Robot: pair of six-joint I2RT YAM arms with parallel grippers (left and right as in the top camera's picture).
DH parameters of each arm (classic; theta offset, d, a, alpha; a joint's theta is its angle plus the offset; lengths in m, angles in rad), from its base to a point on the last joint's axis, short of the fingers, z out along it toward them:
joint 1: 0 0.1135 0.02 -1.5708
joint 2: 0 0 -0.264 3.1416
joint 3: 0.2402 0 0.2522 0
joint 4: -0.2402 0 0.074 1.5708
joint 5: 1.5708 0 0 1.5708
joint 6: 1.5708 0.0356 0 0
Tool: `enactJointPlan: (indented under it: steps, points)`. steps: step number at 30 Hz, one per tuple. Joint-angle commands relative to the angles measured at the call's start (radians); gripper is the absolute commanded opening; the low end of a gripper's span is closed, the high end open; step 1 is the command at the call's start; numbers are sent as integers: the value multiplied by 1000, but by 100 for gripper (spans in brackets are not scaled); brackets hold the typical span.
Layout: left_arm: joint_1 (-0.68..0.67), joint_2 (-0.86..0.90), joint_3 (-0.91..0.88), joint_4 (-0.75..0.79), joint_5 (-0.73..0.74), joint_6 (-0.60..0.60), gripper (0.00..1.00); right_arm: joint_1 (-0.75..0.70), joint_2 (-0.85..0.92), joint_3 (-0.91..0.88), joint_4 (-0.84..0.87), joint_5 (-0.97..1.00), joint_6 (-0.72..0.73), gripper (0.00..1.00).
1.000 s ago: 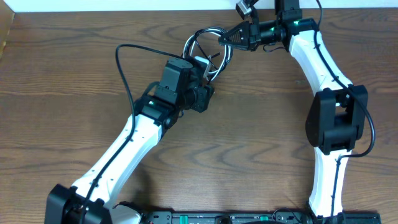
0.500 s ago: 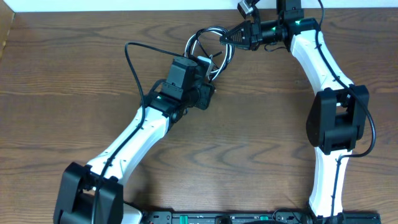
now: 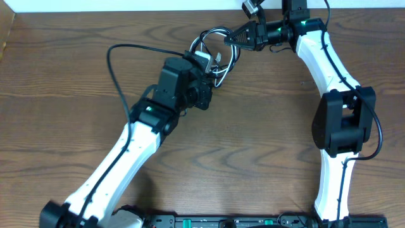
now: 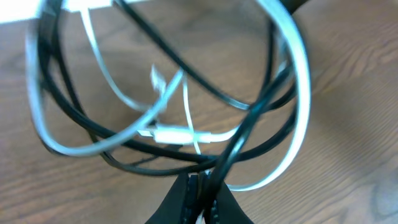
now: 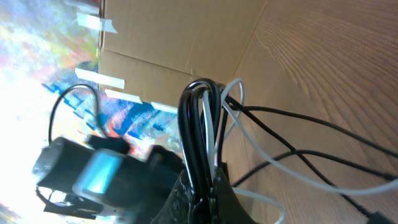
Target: Untangle cables
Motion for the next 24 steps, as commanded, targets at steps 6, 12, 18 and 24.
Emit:
enactJointPlan:
  steps: [6,12,18,24]
  points:
    - [-2,-16,7,8,22,-13,7,23,-1,6,0,-34,-55,18]
    - [-2,74,7,45,27,-13,8,35,-1,6,-1,-34,-56,35]
    - [-2,116,7,77,47,-21,8,35,-1,6,-55,5,-130,41]
    - [-2,167,7,87,55,-34,7,39,-1,6,-253,125,-316,43]
